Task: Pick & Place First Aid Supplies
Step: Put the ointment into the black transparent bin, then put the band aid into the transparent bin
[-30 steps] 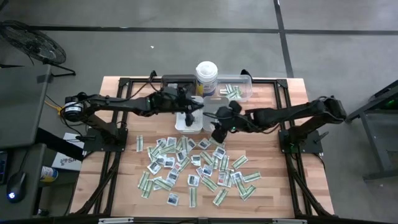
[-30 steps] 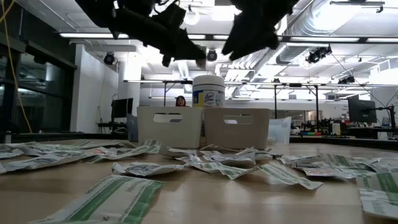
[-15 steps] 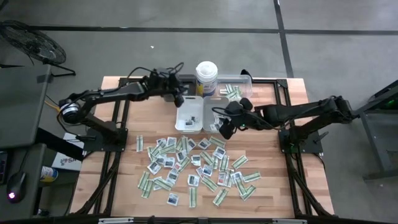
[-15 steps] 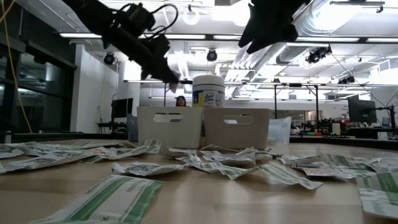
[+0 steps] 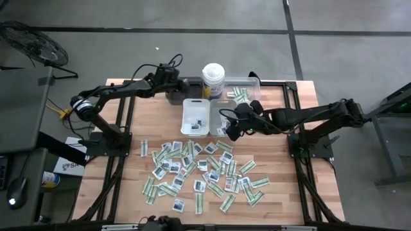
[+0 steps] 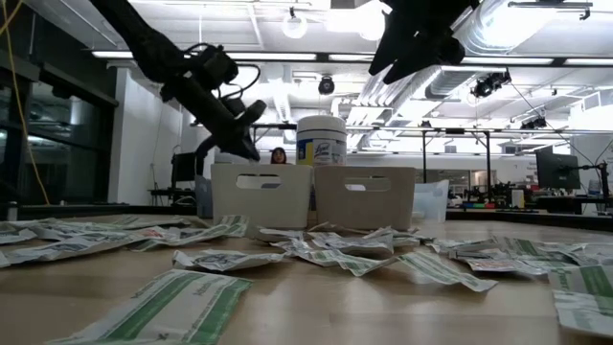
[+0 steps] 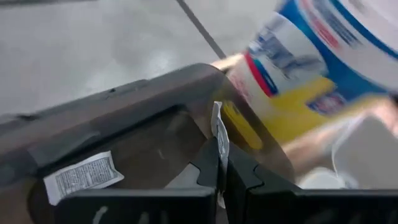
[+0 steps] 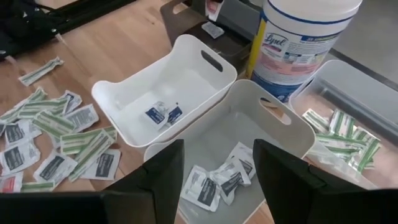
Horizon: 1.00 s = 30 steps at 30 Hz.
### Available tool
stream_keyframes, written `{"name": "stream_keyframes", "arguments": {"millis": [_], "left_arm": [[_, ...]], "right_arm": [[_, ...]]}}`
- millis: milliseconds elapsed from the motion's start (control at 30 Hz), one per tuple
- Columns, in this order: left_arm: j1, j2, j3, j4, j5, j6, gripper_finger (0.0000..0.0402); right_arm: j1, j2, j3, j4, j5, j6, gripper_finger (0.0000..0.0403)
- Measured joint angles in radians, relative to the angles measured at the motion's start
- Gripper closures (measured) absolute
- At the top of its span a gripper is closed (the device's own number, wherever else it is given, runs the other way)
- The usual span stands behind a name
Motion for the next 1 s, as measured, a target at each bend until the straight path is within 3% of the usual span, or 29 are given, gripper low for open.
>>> {"name": "stream_keyframes", "arguments": {"millis": [233, 467, 700, 1000], "left_arm": [[0.022, 0.042, 0.000, 0.092, 0.001, -0.147, 0.0395], [0.025, 0.043, 0.000, 0.068, 0.000, -0.145, 0.0324], [0.025, 0.043, 0.000, 0.065, 0.029, -0.069, 0.0265], [0.025, -0.018, 0.000, 0.012, 0.050, 0.116, 0.0267]], "right_arm": [[-0.001, 0.000, 0.000, 0.000, 0.007, 0.016, 0.0217], [-0.001, 0.001, 0.000, 0.000, 0.011, 0.018, 0.0217], [-0.001, 0.001, 0.000, -0.001, 0.003, 0.017, 0.0217], [-0.001, 0.001, 0.000, -0.049, -0.098, 0.019, 0.0217]]}}
